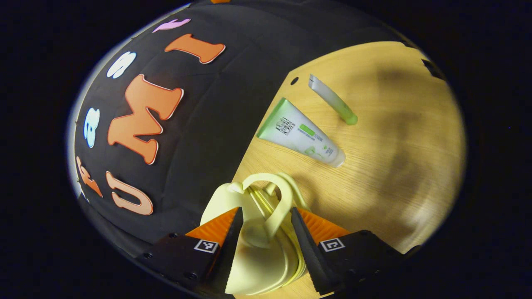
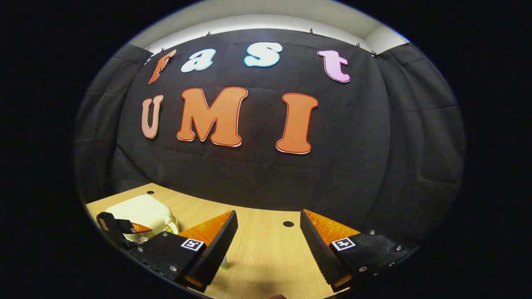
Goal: First open the suitcase, pack the skin care products into it, and then close the suitcase.
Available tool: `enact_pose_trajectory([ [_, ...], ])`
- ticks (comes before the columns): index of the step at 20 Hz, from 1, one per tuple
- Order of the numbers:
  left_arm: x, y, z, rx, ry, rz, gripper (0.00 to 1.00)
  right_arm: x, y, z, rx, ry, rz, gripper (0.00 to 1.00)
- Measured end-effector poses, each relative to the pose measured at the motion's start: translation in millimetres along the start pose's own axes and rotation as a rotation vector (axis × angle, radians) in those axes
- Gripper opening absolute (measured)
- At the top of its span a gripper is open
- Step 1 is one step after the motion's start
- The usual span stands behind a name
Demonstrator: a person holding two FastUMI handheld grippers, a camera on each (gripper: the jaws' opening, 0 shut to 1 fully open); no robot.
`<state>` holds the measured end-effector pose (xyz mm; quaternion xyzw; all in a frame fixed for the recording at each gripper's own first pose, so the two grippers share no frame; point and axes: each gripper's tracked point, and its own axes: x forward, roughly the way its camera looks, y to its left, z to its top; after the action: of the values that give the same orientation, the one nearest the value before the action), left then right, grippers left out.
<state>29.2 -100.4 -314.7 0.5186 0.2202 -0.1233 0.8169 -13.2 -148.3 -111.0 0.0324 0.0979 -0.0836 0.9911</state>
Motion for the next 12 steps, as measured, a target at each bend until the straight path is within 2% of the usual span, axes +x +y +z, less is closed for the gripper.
enact_pose_trajectory([
  [3, 25, -6, 4, 0.079, 0.002, 0.001, 0.41, 0, -1, -2, -0.009, 0.008, 0.000, 0.96],
  [4, 18, -2, 9, 0.081, -0.008, 0.027, 0.18, 0, -1, -1, -0.011, 0.006, 0.000, 0.96],
  [5, 17, 1, 10, 0.052, -0.013, 0.022, 0.05, -1, -1, -1, -0.014, 0.003, 0.000, 0.96],
  [7, 7, 13, 12, -0.071, -0.028, 0.010, 0.04, -1, 1, 0, -0.017, -0.002, 0.002, 0.95],
  [12, -38, 108, -1, -0.340, -0.083, 0.112, 0.04, 1, 20, 0, -0.024, 0.005, 0.025, 0.96],
])
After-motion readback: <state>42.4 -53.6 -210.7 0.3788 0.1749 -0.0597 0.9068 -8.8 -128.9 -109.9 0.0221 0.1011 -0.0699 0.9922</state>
